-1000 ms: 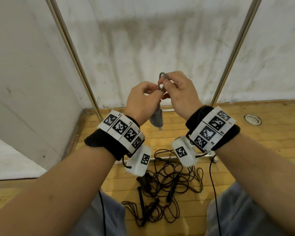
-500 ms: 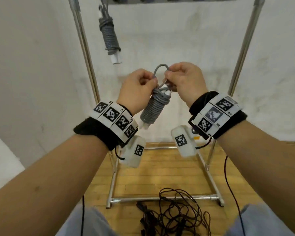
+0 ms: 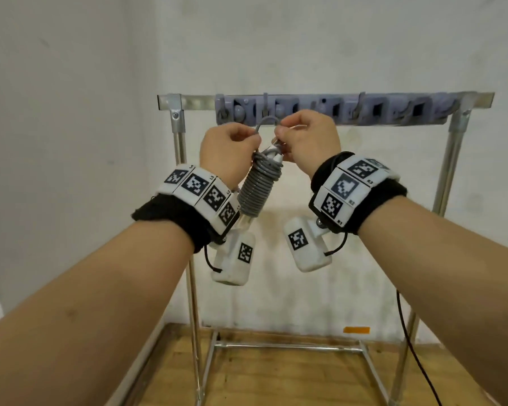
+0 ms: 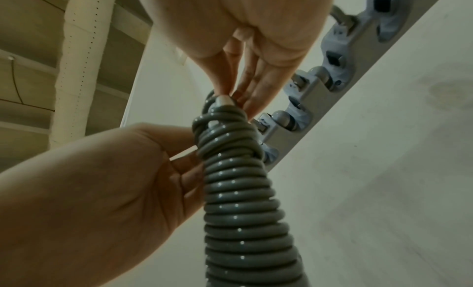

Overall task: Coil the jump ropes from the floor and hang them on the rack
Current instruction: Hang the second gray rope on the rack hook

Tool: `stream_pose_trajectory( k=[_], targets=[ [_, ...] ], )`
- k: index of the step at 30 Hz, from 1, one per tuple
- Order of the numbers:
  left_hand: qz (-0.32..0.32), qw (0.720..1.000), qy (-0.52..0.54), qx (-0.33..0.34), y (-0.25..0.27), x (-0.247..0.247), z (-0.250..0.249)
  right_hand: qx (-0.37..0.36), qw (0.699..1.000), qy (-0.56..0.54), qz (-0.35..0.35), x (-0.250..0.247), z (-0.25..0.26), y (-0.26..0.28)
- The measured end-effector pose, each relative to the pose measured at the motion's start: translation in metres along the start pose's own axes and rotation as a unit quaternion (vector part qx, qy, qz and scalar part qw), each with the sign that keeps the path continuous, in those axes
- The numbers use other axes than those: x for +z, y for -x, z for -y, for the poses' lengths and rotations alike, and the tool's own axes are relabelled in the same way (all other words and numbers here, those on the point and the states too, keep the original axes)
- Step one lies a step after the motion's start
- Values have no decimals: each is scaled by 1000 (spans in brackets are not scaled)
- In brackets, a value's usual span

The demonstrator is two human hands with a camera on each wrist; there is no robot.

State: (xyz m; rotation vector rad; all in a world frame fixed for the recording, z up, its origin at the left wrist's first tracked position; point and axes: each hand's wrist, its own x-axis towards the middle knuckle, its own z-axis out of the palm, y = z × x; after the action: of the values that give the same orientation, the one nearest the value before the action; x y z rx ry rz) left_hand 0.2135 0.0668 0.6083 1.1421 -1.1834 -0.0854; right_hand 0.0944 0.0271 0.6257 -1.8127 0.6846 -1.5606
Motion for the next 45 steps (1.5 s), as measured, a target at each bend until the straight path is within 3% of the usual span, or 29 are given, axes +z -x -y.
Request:
stream_pose_trajectory(
  k=[5, 12, 20, 25, 32, 38, 41, 45],
  targets=[
    [-34, 999, -6, 6, -38, 3, 1, -3, 1000, 16, -6, 16, 2, -42],
    [-49, 998, -32, -2, -80, 20, 4, 3, 996, 63, -66, 22, -1, -79],
    [-49, 996, -68, 2, -93, 28, 13, 24, 994, 78, -69, 27, -10, -89],
    [-23, 994, -107, 5, -81, 26, 25, 28, 994, 100, -34, 30, -22, -80],
    [-40, 971, -198, 129, -48, 15, 25, -28, 989, 125, -70, 17, -34, -42],
    [17, 951, -210, 228, 9, 6, 41, -80, 982, 147, -82, 0, -56, 10],
    [85, 947, -218, 222, 47, 3, 51, -66, 983, 165, -56, -11, -78, 45],
    [209, 925, -267, 174, 99, 1, 73, 7, 980, 199, 29, -29, -119, 99]
  ],
)
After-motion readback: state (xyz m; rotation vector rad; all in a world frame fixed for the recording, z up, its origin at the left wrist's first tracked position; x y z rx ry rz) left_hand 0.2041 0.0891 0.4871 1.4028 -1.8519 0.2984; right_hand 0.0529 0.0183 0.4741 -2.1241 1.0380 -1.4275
